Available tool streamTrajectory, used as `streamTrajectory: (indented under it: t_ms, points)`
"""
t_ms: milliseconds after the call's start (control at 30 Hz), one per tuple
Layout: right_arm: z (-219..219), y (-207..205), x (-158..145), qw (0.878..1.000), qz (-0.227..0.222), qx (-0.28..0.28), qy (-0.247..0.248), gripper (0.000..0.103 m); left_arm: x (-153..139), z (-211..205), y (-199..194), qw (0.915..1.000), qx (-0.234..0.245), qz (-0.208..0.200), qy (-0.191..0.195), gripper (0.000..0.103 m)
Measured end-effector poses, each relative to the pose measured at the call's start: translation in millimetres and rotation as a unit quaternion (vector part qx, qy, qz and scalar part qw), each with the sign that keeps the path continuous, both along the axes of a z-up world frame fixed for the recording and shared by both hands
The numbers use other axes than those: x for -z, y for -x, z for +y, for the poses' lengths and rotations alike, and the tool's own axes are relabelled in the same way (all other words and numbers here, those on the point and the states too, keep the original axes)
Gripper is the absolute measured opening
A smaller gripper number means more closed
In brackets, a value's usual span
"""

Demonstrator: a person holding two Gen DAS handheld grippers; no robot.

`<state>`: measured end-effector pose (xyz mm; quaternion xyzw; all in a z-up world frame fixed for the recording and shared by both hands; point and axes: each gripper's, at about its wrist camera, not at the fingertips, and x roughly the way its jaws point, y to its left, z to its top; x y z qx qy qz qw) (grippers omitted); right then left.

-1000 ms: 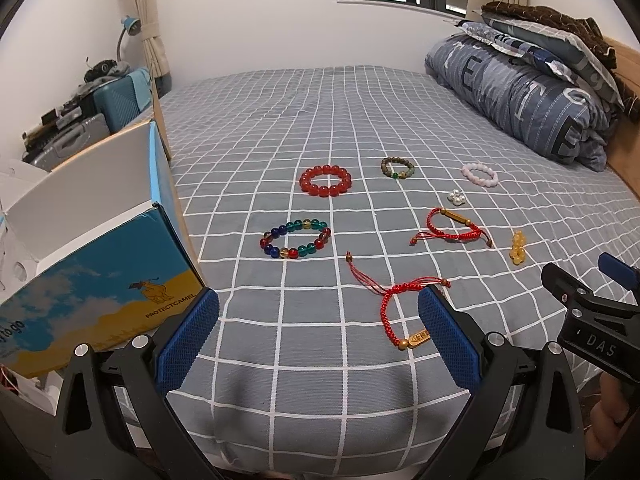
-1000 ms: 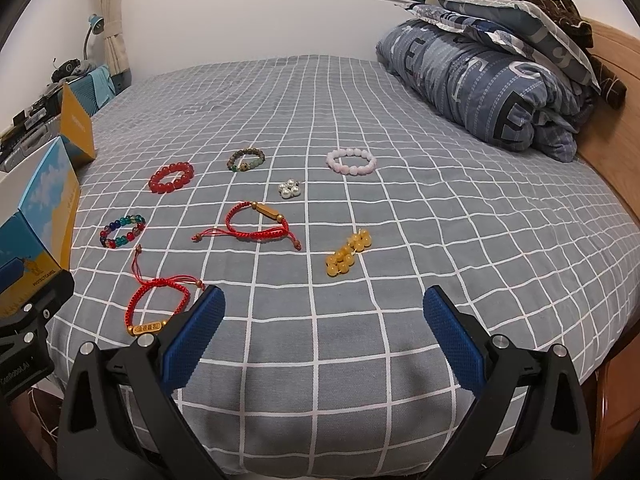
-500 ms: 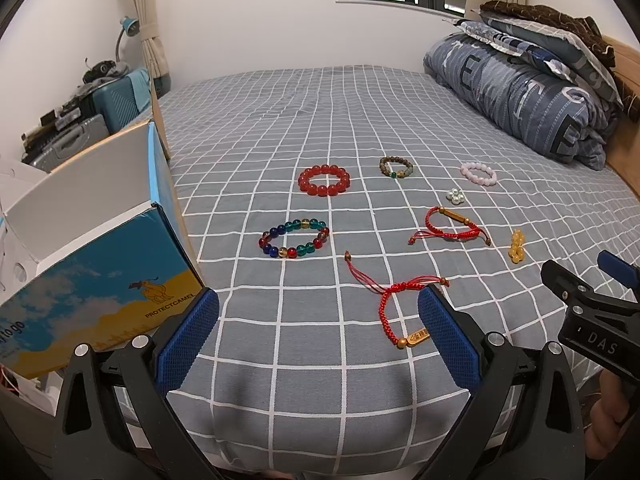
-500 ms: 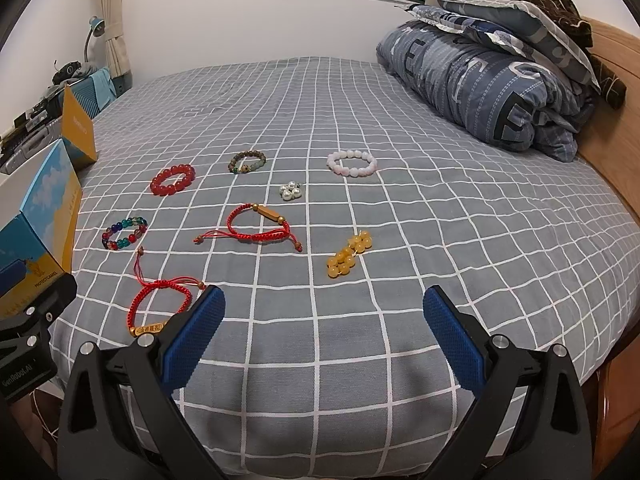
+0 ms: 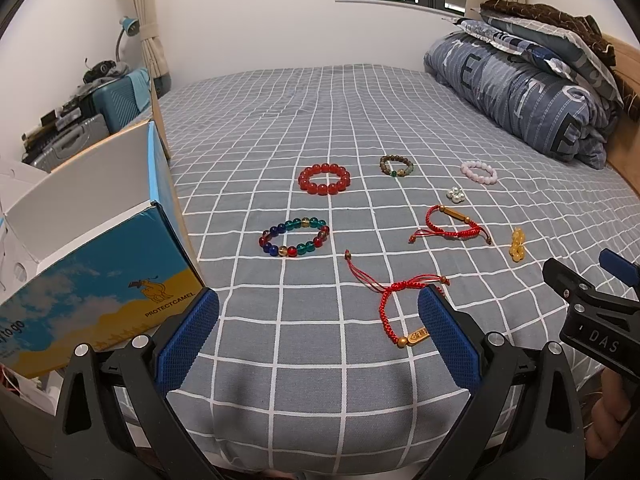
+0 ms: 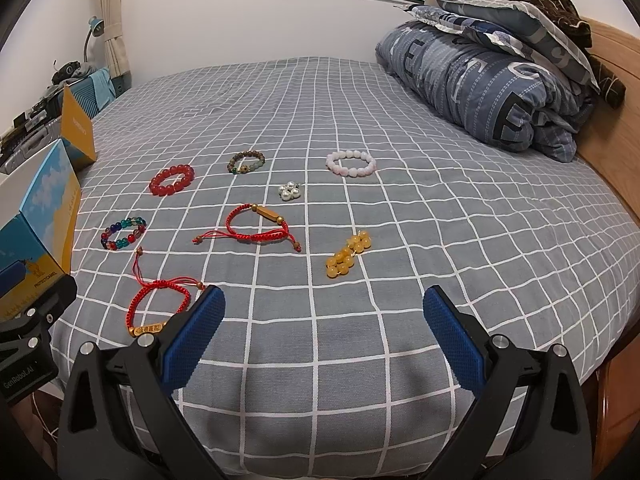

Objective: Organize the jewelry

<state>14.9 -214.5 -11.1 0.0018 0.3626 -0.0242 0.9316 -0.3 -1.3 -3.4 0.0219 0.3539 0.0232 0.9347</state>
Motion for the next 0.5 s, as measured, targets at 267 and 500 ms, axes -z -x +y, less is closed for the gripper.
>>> streamTrajectory:
  t_ms: [267, 500]
  points:
    - [-1.9, 0.4, -1.3, 1.0, -0.001, 0.001, 0.0, 0.095, 1.2, -0.5, -0.2, 1.0, 0.0, 0.002, -0.001, 0.097]
    - [-2.1, 0.3, -1.0, 1.0, -0.001, 0.003, 0.0, 0.095, 1.2, -0.5, -0.1, 1.0, -0.001, 0.003, -0.001, 0.097]
